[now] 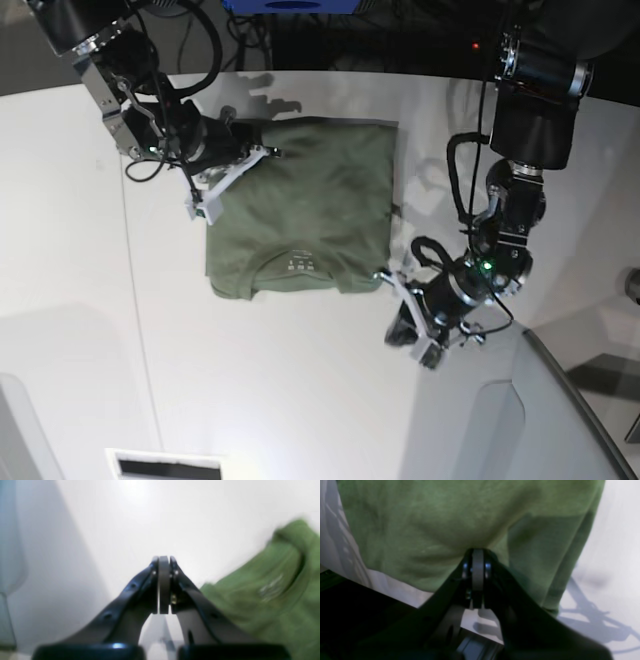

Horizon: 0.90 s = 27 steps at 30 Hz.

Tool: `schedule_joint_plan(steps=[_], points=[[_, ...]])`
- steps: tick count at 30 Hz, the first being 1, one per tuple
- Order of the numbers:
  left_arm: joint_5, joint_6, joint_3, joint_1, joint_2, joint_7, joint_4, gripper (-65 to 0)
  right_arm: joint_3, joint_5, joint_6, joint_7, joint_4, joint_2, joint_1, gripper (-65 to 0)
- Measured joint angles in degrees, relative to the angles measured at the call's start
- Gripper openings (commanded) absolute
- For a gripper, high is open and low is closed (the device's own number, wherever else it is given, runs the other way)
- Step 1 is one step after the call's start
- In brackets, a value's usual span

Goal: Layout the t-shirt on the table in an organized manner, then fold the t-shirt properly
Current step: 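Smooth the shirt's side edge near the collar with the left gripper, then press the shirt's corner flat with the left gripper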

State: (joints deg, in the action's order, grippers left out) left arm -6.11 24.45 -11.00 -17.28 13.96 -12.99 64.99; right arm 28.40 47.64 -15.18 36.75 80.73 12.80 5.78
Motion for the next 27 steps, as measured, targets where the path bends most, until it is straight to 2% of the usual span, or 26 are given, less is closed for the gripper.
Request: schedule_joint_plan(steps=[3,5,8,11,12,15,22,25,27], points=[[0.07,-0.02,-0.68,2.16,-0.98,-0.57,0.46,-65.0,0.0,0.0,0.0,-0.09,0.0,0.0,0.0,-65.0],[0.04,0.98,-0.85,3.52,-1.64,-0.85,-1.84,-65.0,0.0,0.0,0.0,0.02,0.0,0.0,-0.02,-65.0],[0.42,0.79,-0.87,3.43,-1.97,-0.94,-6.88,-65.0,0.0,0.0,0.0,-0.09,0.0,0.0,-0.02,-65.0],[0.63,0.52,-0.81,2.67,-1.64,5.25,-12.07,-65.0,-0.02,0.0,0.0,0.0,0.0,0.0,-0.02,-65.0],[2.64,0.37,-0.76,2.25,-1.57,6.6,-14.03,-65.0,-0.02,0.0,0.0,0.07,0.0,0.0,-0.02,-65.0],[6.32,0.35,-0.22,2.47,-1.55,7.56,-17.38,-65.0,0.0,0.0,0.0,0.04,0.0,0.0,-0.02,-65.0],[2.51,0.5,-0.11,2.54,-0.44,7.45,-5.57,-65.0,0.07,0.0,0.0,0.13,0.0,0.0,-0.15,-65.0],[2.8,0.02,0.07,2.69,0.22,-0.17,0.66,-65.0,0.04,-0.02,-0.02,-0.09,0.02,0.0,-0.02,-65.0],[2.64,-0.28,0.09,5.18,0.15,-1.88,5.46,-65.0,0.02,0.0,-0.02,0.07,0.02,0.0,0.0,-65.0]])
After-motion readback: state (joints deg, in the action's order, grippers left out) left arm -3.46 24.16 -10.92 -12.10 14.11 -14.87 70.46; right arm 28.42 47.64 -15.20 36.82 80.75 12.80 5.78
